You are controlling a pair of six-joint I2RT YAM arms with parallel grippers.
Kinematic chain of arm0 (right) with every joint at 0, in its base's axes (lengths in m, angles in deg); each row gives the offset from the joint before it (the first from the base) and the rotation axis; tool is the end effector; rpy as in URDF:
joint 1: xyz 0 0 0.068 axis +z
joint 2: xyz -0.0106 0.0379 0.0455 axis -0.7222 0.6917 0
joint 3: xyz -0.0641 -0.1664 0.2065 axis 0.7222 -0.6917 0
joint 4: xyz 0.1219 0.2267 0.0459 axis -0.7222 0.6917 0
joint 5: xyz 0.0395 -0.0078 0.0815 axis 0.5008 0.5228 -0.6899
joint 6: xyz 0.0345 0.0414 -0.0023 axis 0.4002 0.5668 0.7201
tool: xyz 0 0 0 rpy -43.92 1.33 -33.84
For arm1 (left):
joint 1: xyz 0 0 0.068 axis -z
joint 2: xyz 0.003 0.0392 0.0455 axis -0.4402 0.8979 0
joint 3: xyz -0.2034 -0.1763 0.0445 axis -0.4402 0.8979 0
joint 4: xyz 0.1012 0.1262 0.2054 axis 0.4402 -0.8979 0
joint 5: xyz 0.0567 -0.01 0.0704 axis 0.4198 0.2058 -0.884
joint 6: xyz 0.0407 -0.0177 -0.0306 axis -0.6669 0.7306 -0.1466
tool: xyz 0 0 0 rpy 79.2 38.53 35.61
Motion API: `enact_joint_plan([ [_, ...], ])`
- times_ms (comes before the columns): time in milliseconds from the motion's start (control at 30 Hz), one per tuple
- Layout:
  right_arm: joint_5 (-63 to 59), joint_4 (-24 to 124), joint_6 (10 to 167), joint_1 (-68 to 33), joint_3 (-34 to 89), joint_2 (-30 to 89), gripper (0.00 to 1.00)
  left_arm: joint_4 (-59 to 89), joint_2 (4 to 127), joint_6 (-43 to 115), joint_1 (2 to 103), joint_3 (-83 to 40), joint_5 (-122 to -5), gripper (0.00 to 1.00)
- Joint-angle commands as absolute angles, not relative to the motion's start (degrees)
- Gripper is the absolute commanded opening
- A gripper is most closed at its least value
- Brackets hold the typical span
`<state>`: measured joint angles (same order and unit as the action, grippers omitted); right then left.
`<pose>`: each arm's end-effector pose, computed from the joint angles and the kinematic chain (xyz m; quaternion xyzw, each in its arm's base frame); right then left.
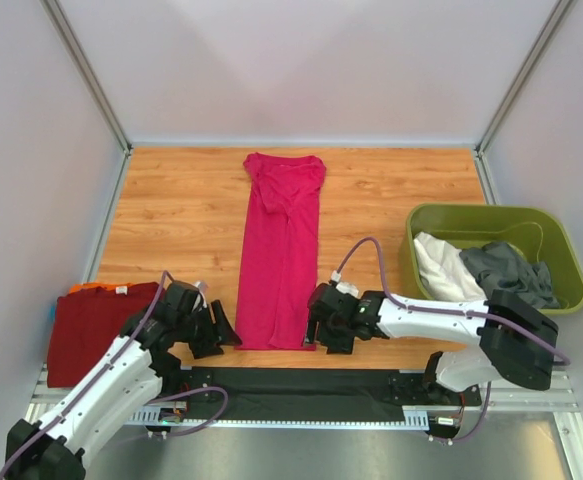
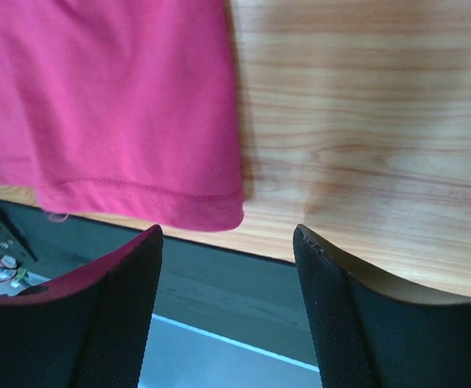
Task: Fold and stack the t-shirts
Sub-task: Fold the tshirt
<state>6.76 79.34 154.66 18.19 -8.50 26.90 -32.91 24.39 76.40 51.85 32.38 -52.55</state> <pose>0.1024 0.2126 0.1640 0.0727 0.9795 0.1721 0.0753 0.0887 -0.0559 0.1567 -0.1786 0.9404 -0.2766 0.0854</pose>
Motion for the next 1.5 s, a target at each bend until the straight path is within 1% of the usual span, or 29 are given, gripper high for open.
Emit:
enact_joint_plan([
  [0, 7.41, 76.82, 156.71, 18.28, -8.09, 28.35, 0.66, -27.05, 25.08, 78.71, 51.61, 34.28, -50.28, 0.66],
  [33, 7.50, 76.74, 156.44, 18.19, -8.08, 28.53, 0.66, -26.33, 25.61, 78.80, 51.60, 34.72, -50.28, 0.63],
  [133, 6.88, 75.42, 156.00, 17.40, -8.69, 29.15, 0.63, -25.01, 27.46, 77.93, 51.78, 35.43, -50.72, 0.60],
  [167, 6.79, 74.46, 155.91, 16.96, -9.31, 29.24, 0.60, -24.92, 28.16, 77.05, 51.78, 35.35, -51.50, 0.60],
  [367, 6.79, 71.56, 156.00, 16.52, -10.45, 30.73, 0.52, -22.38, 31.23, 76.60, 51.69, 36.48, -52.22, 0.58],
  [500, 6.71, 70.94, 155.74, 16.52, -10.45, 32.22, 0.48, -21.75, 32.64, 75.99, 51.69, 36.84, -53.18, 0.51],
  [533, 6.79, 70.76, 155.74, 16.52, -10.46, 32.49, 0.46, -22.28, 32.82, 75.73, 51.69, 36.66, -54.14, 0.48],
  [600, 6.79, 70.24, 155.47, 16.17, -10.46, 33.54, 0.41, -22.20, 32.91, 75.81, 51.78, 36.66, -54.24, 0.46],
  [633, 4.97, 70.15, 155.38, 16.08, -10.46, 33.63, 0.36, -22.02, 33.00, 75.90, 51.78, 36.75, -54.58, 0.39],
  [700, 5.03, 70.15, 155.56, 16.08, -10.63, 33.63, 0.31, -21.15, 33.52, 76.08, 51.78, 36.58, -54.94, 0.27],
  [733, 5.21, 70.15, 155.65, 16.17, -10.81, 33.37, 0.26, -20.88, 33.88, 76.34, 51.78, 36.58, -55.20, 0.19],
  [800, 5.65, 70.76, 155.47, 16.08, -10.72, 32.49, 0.20, -20.18, 35.37, 76.25, 51.69, 36.40, -55.20, 0.10],
  [833, 5.65, 71.02, 155.30, 16.08, -10.63, 32.23, 0.10, -20.00, 35.98, 76.08, 51.69, 36.23, -54.94, 0.01],
  [933, 5.74, 72.43, 154.42, 16.08, -9.76, 31.70, 0.00, -20.52, 37.48, 75.64, 51.69, 35.44, -55.20, 0.00],
  [1033, 5.83, 74.80, 153.11, 16.08, -8.35, 31.09, 0.00, -23.94, 36.43, 75.37, 51.78, 33.16, -56.69, 0.00],
  [1200, 7.85, 78.58, 151.87, 14.85, -5.36, 27.66, 0.00, -32.47, 33.88, 73.80, 51.78, 23.14, -61.43, 0.00],
  [1333, 7.24, 80.16, 148.46, 10.03, -2.90, 24.67, 0.00, -34.85, 39.48, 72.21, 51.78, 14.89, -62.67, 0.00],
  [1467, 6.79, 83.06, 142.92, 5.72, 2.01, 23.87, 0.00, -33.97, 43.98, 71.77, 51.69, 9.95, -64.08, 0.00],
])
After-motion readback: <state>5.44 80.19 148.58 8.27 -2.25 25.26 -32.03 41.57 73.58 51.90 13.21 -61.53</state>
